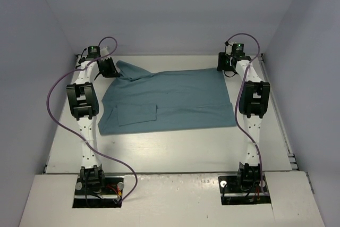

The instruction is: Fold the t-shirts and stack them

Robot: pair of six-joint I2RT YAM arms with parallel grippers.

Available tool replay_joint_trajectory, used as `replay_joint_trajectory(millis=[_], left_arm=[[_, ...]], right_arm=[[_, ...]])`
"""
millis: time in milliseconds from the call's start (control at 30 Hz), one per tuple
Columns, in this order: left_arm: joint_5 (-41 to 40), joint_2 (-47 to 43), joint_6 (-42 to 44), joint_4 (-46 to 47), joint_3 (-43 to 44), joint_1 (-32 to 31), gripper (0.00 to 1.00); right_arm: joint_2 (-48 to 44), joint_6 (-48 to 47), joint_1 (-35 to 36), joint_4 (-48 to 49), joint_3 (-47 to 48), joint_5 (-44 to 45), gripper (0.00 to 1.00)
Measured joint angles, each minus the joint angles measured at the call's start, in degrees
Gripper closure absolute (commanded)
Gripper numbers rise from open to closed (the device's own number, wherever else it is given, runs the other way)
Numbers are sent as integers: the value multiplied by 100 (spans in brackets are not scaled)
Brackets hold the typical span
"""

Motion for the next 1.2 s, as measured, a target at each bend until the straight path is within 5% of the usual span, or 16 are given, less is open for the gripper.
replay_joint_trajectory(millis=[467,700,900,1200], left_arm=[[14,0,-33,10,0,0,100],[44,0,-35,11,0,0,100],[112,0,-60,11,0,11,100],[303,0,-147,73,0,96,100]], right_arm=[[224,-150,-74,92,280,-556,52],[267,-193,-70,151,280,-889,68],[312,-209,-74,169,331,-933,100],[372,-242,-77,71,486,-931,100]])
